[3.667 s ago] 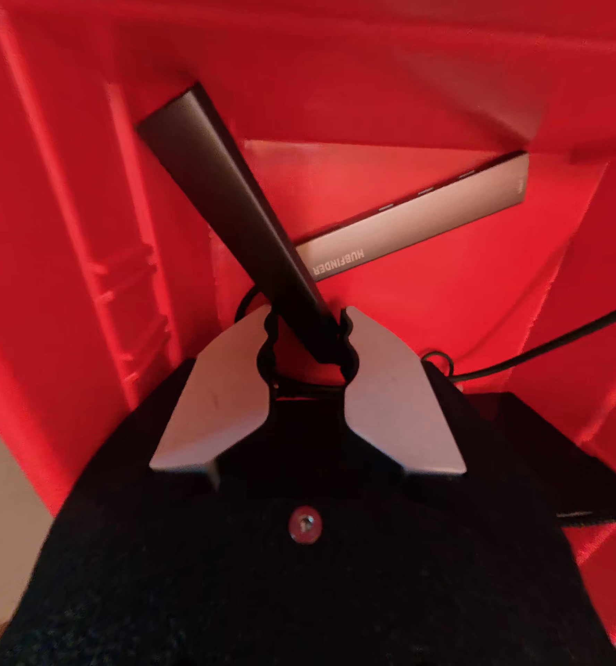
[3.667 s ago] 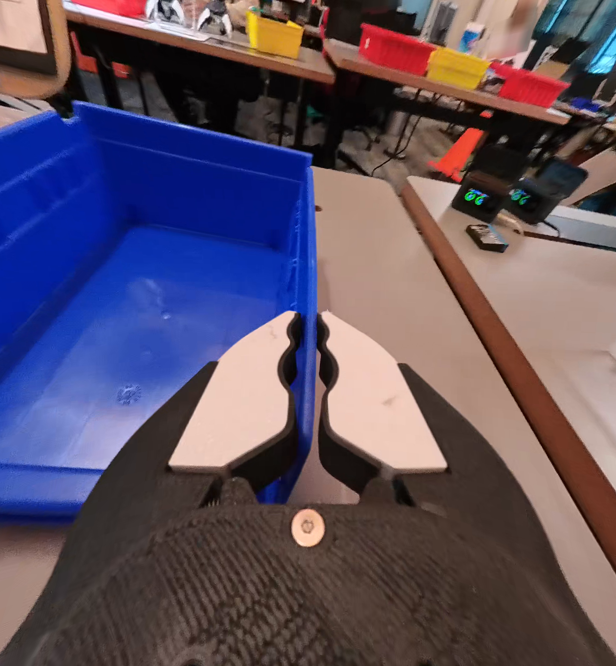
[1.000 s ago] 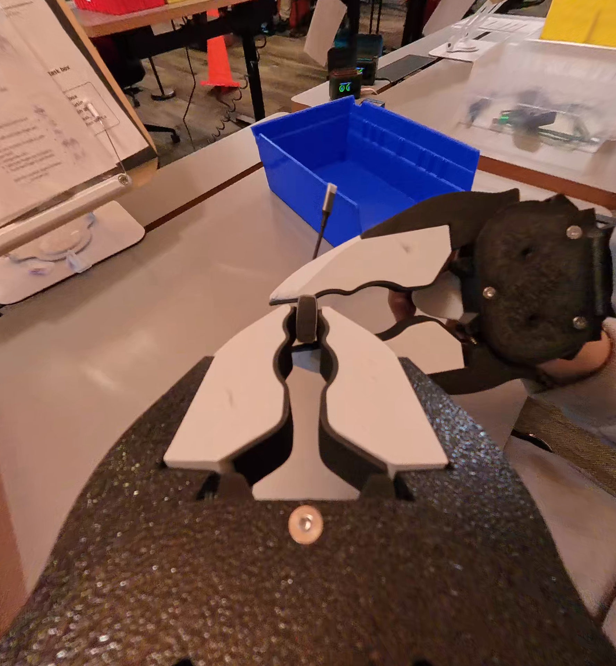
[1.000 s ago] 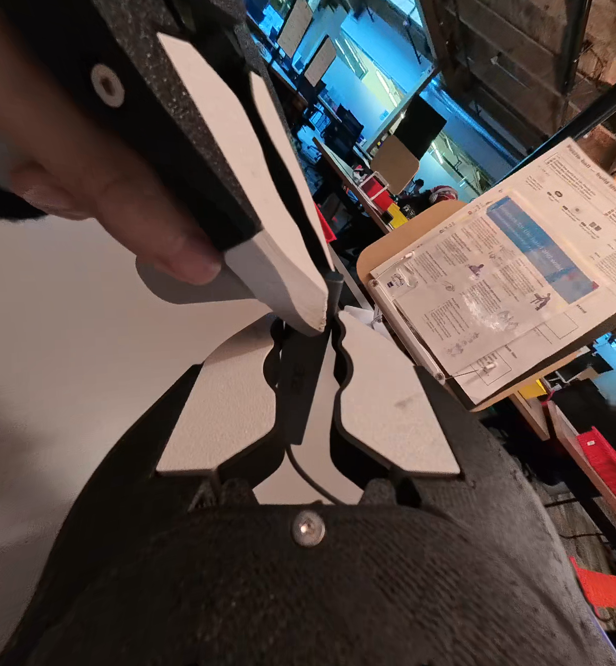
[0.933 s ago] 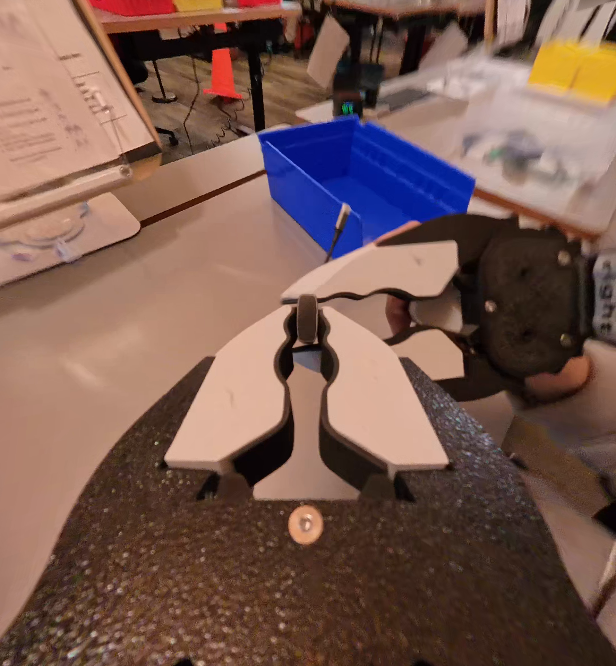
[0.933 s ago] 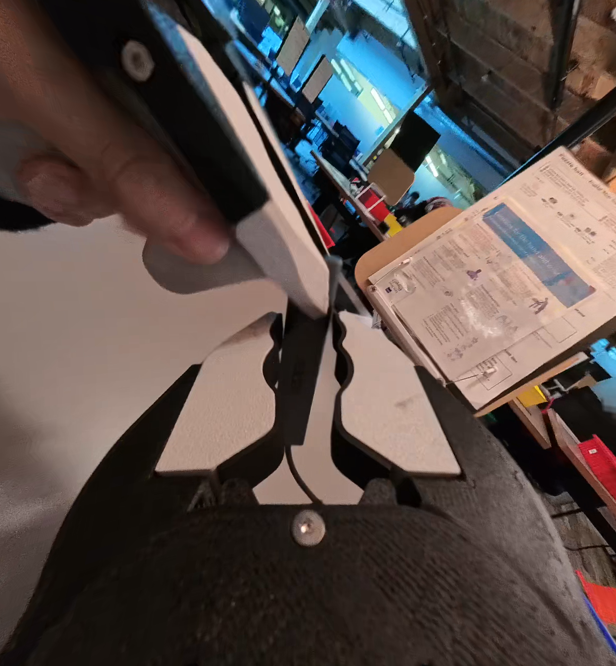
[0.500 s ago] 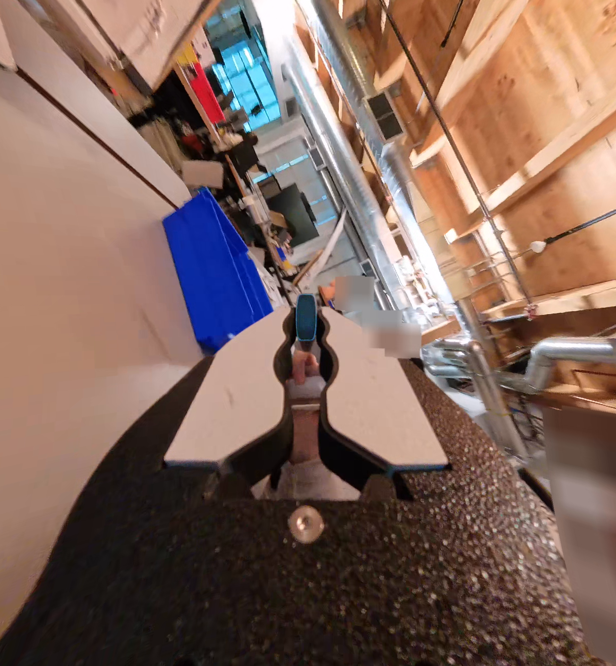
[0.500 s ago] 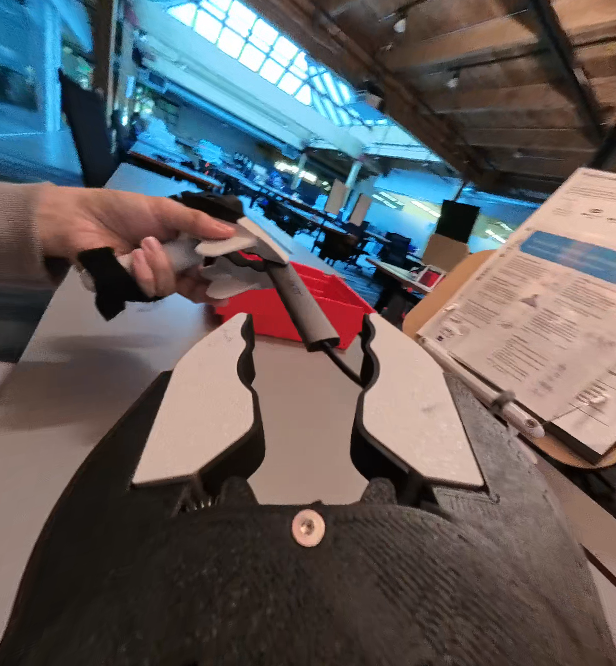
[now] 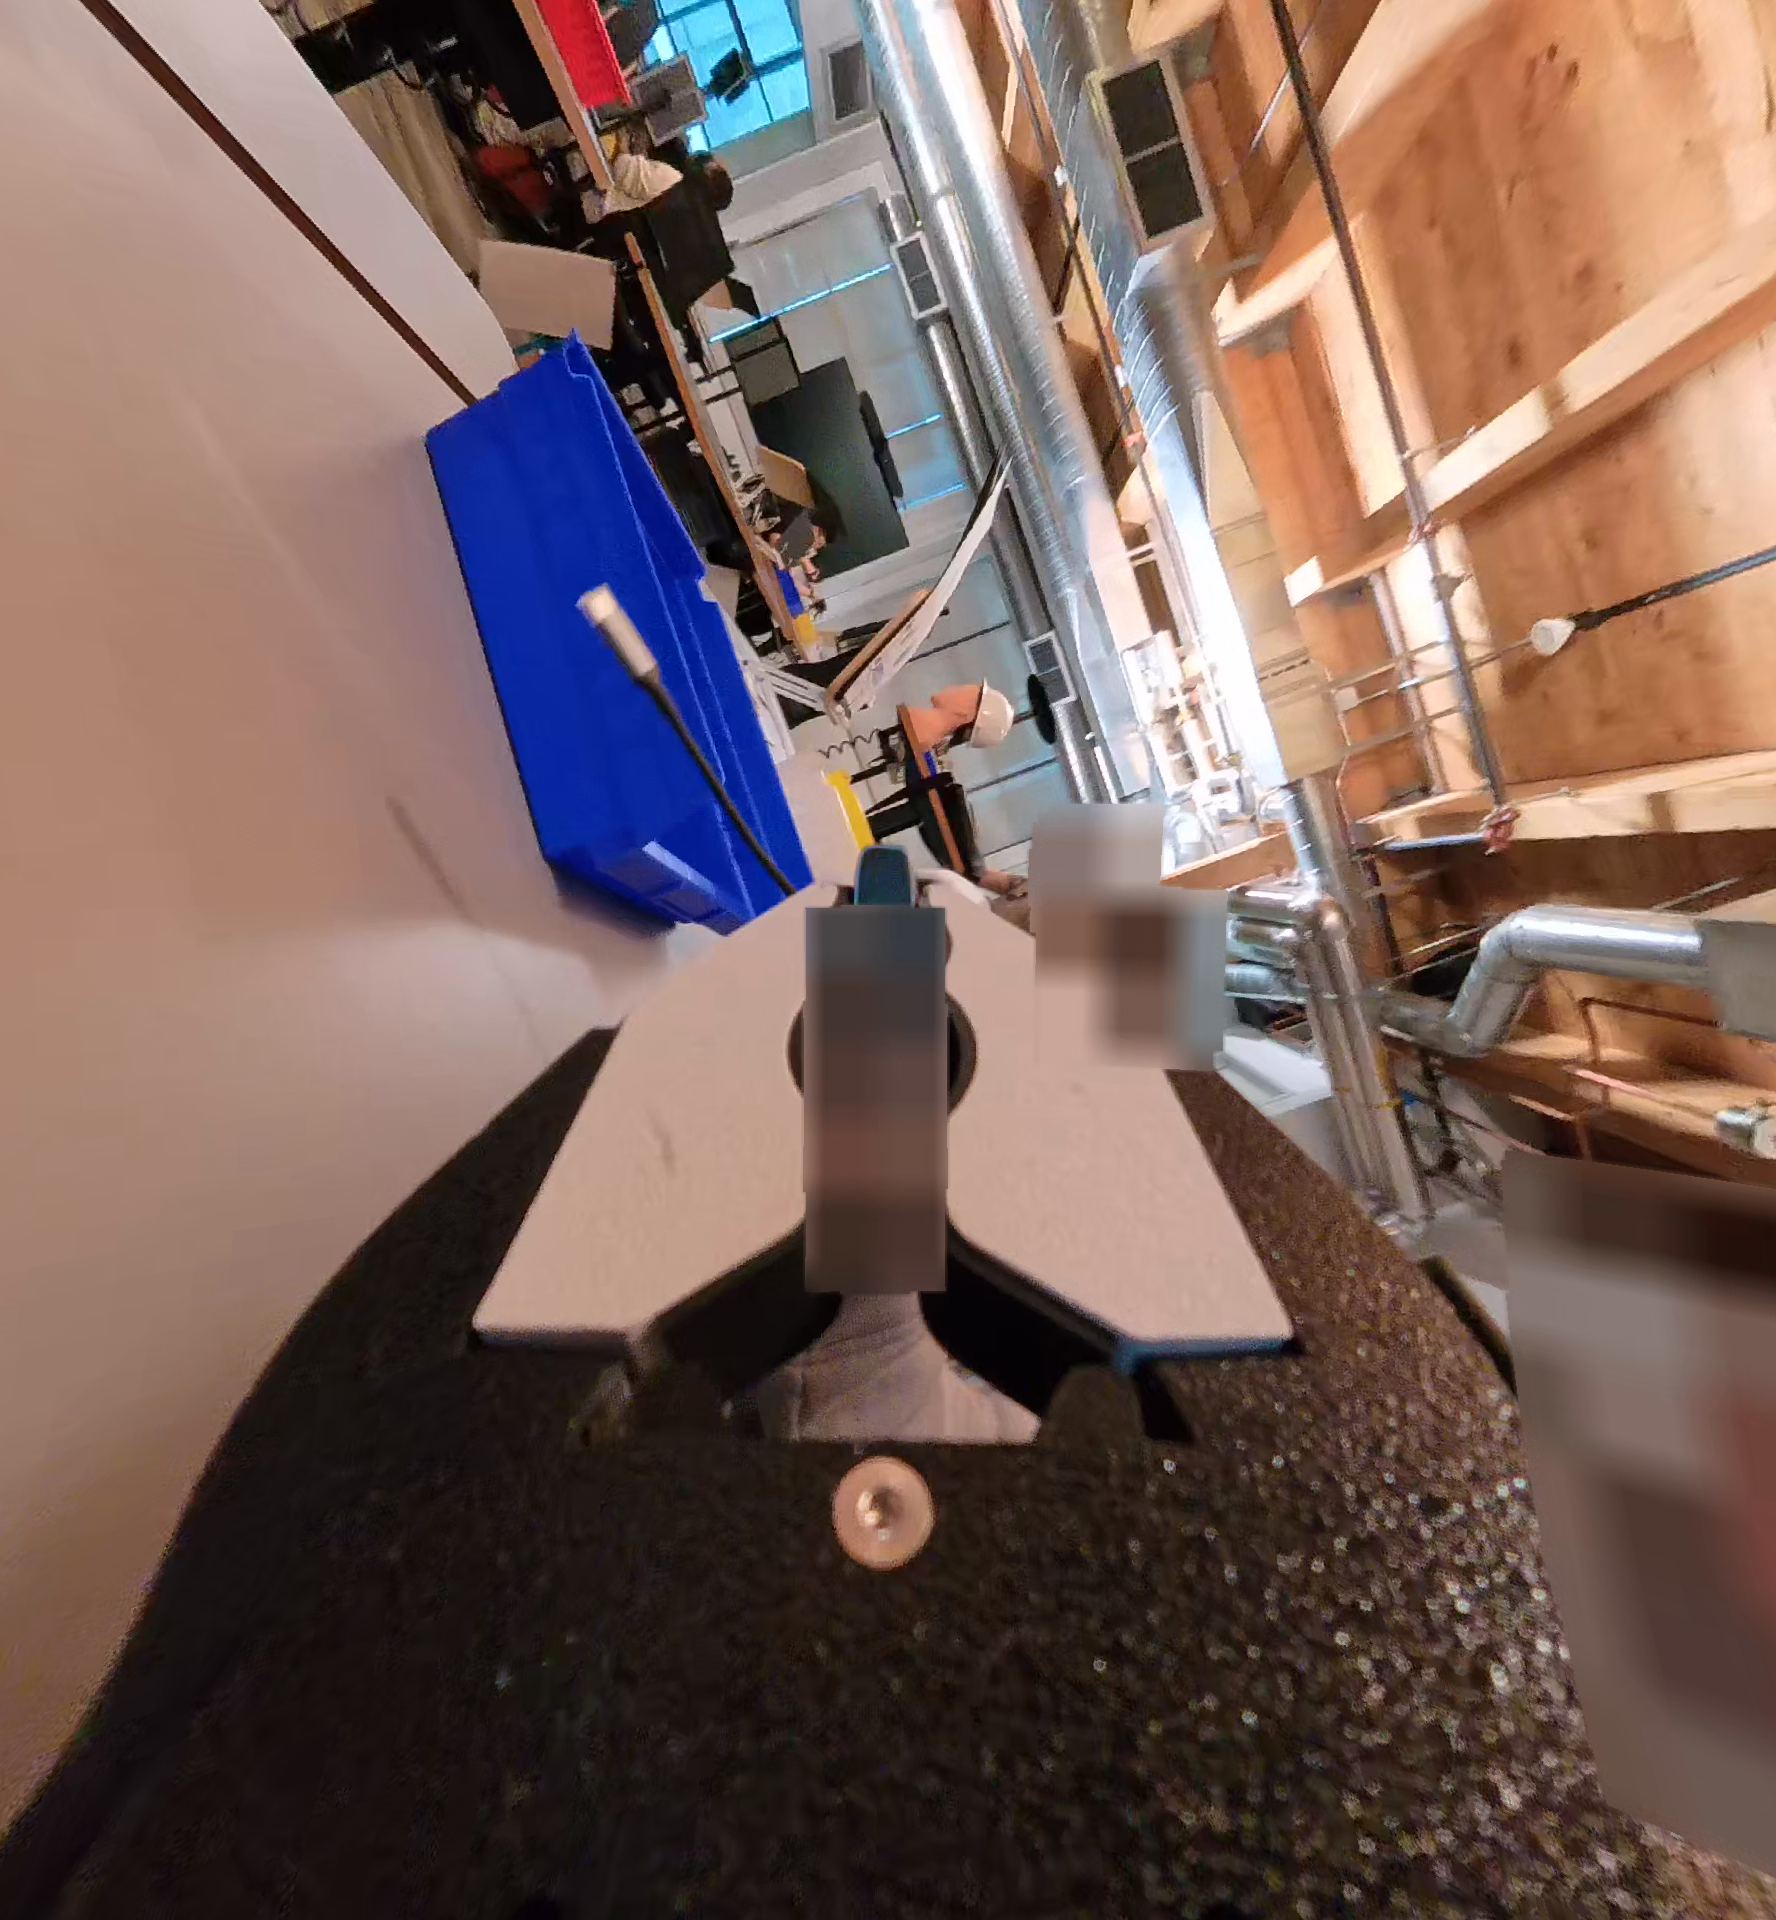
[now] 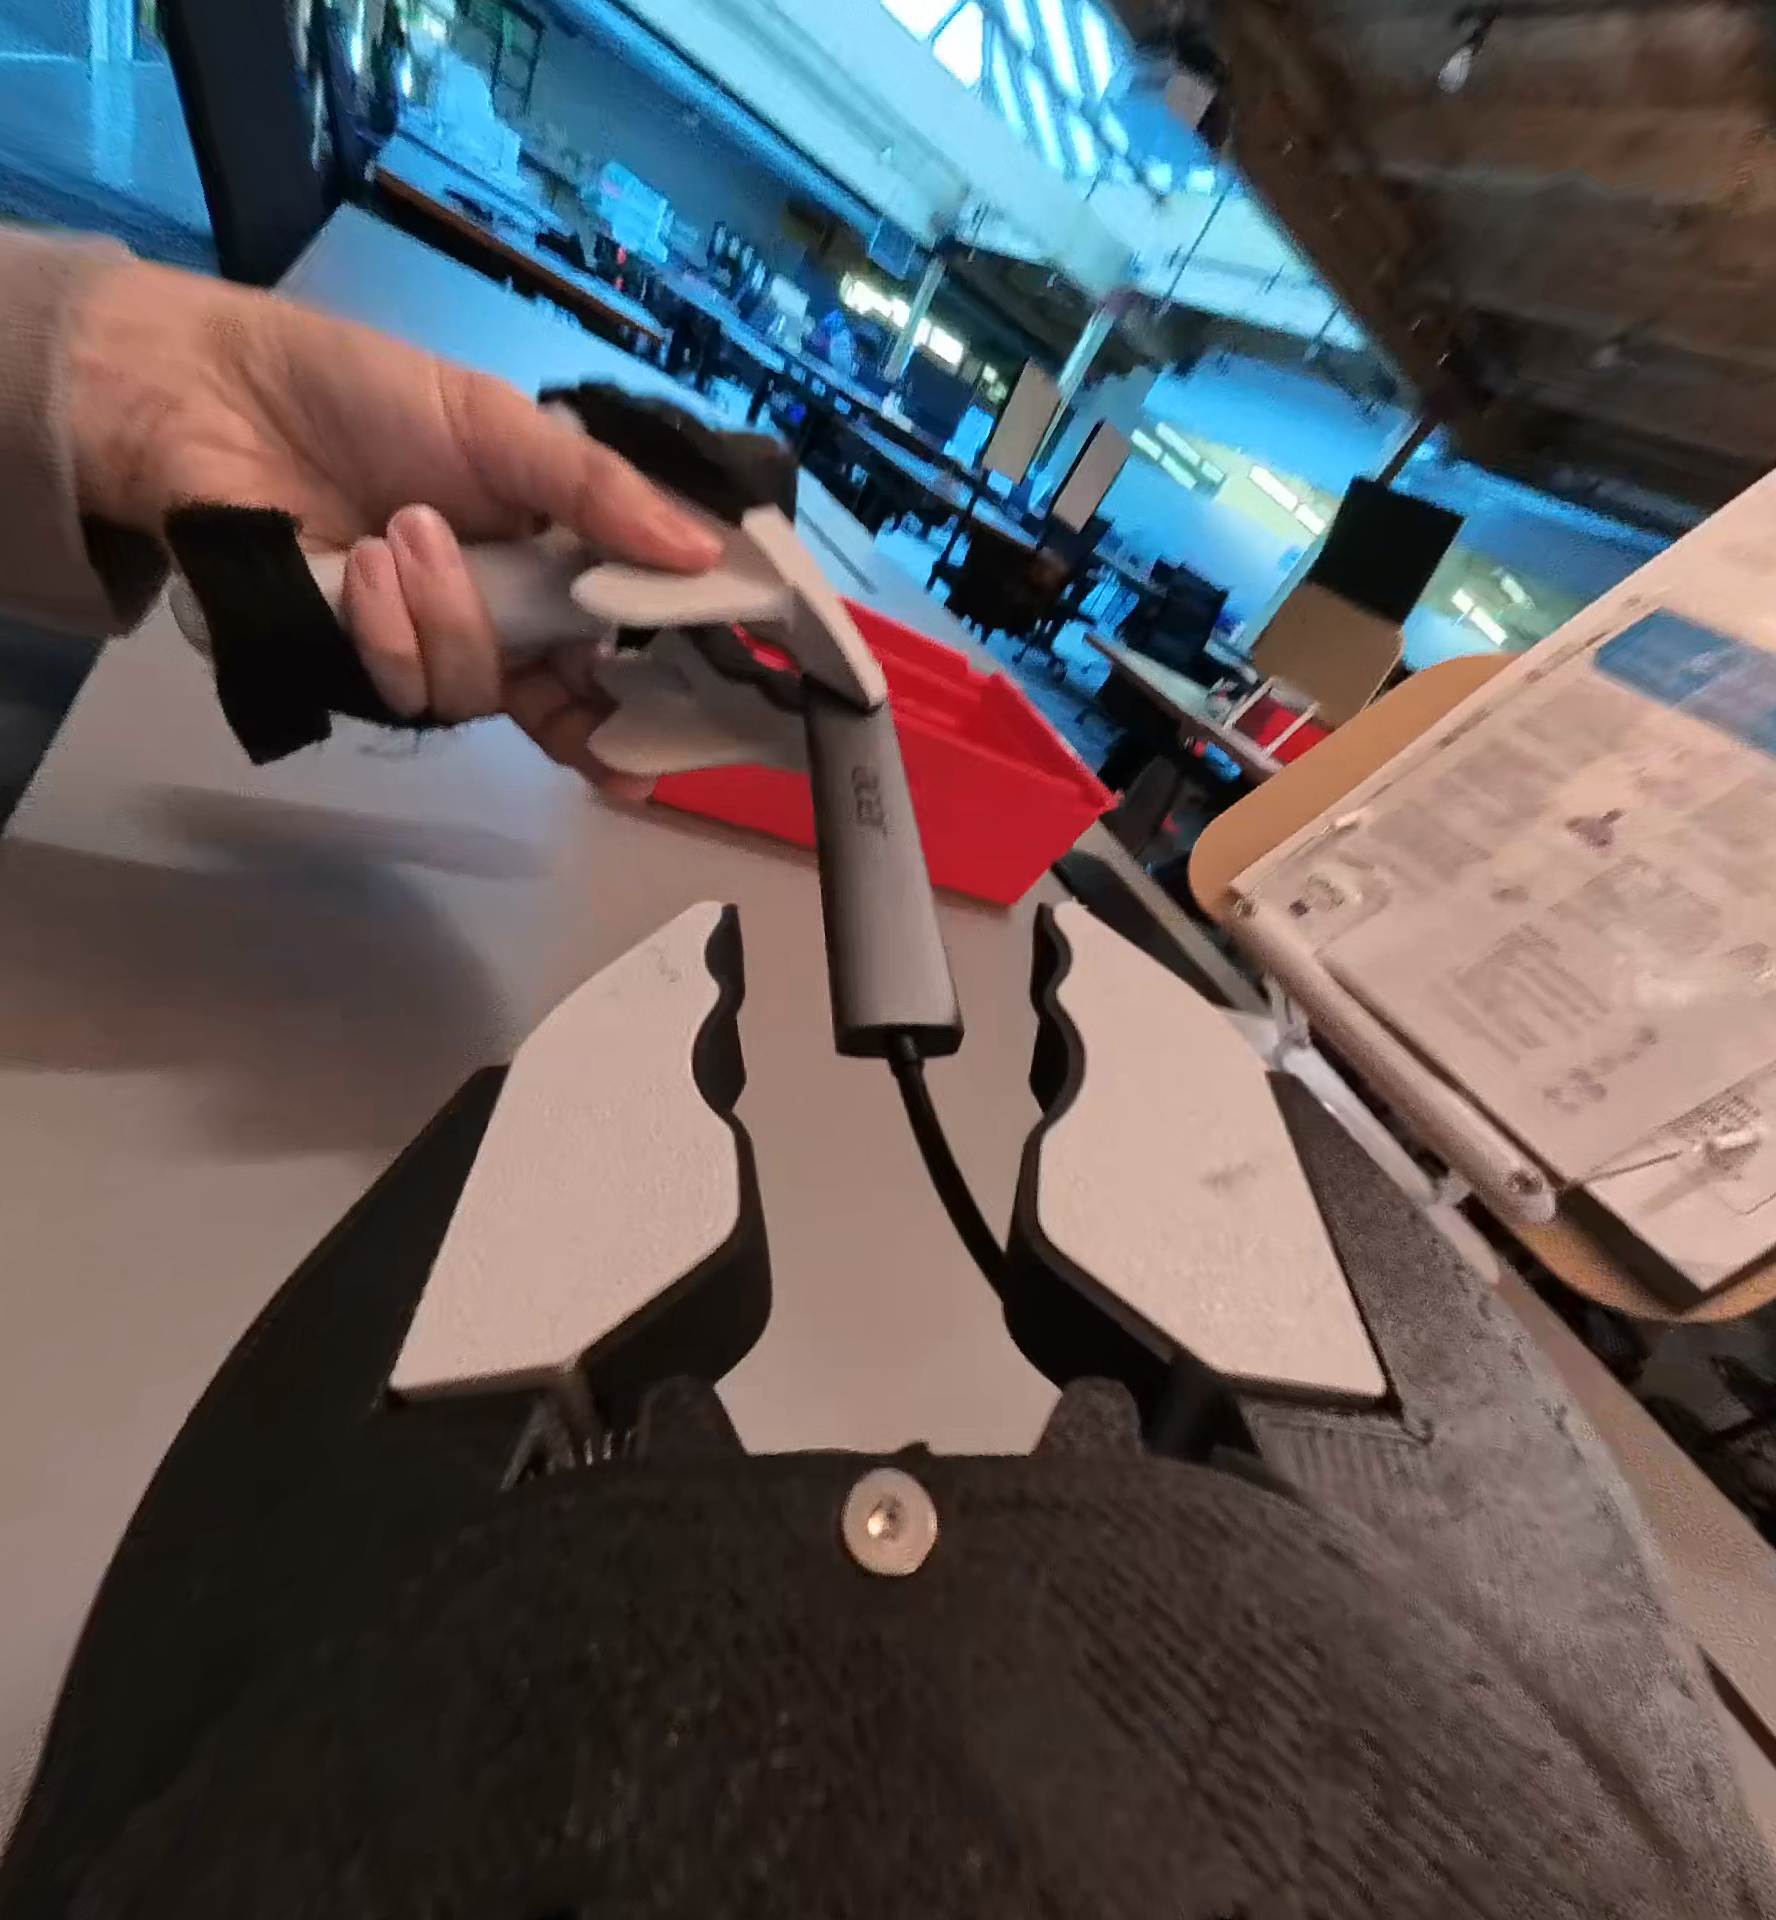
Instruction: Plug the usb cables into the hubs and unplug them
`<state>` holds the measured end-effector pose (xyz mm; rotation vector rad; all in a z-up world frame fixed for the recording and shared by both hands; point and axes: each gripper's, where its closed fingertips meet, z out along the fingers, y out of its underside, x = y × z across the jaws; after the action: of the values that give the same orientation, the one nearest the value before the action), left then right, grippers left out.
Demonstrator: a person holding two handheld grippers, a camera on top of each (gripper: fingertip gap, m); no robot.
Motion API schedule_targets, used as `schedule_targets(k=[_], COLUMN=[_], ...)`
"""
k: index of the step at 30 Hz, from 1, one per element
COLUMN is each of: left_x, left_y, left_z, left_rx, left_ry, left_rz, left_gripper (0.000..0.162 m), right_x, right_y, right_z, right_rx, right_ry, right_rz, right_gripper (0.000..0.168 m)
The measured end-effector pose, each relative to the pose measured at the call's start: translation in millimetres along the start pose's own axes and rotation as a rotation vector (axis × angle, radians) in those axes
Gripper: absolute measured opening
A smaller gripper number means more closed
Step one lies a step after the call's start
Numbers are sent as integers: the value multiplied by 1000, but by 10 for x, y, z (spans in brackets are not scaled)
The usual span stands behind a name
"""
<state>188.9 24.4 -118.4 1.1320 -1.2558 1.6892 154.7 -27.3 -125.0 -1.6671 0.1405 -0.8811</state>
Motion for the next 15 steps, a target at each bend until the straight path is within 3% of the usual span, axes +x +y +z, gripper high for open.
schedule_targets(k=[4,6,15], left_x=[57,62,-17], left_y=[34,20,-21], left_z=[41,51,113], left_rx=[-23,-17,15], left_ry=[39,46,92], left_rz=[-22,-36,-117], left_gripper=[9,9,9], right_x=[-11,-12,39], right_y=[89,57,-38], right_z=[-3,-8,-39], right_rx=[22,63,248], right_ry=[9,-1,-14], right_rz=[-18,30,270], right_gripper=[28,24,27])
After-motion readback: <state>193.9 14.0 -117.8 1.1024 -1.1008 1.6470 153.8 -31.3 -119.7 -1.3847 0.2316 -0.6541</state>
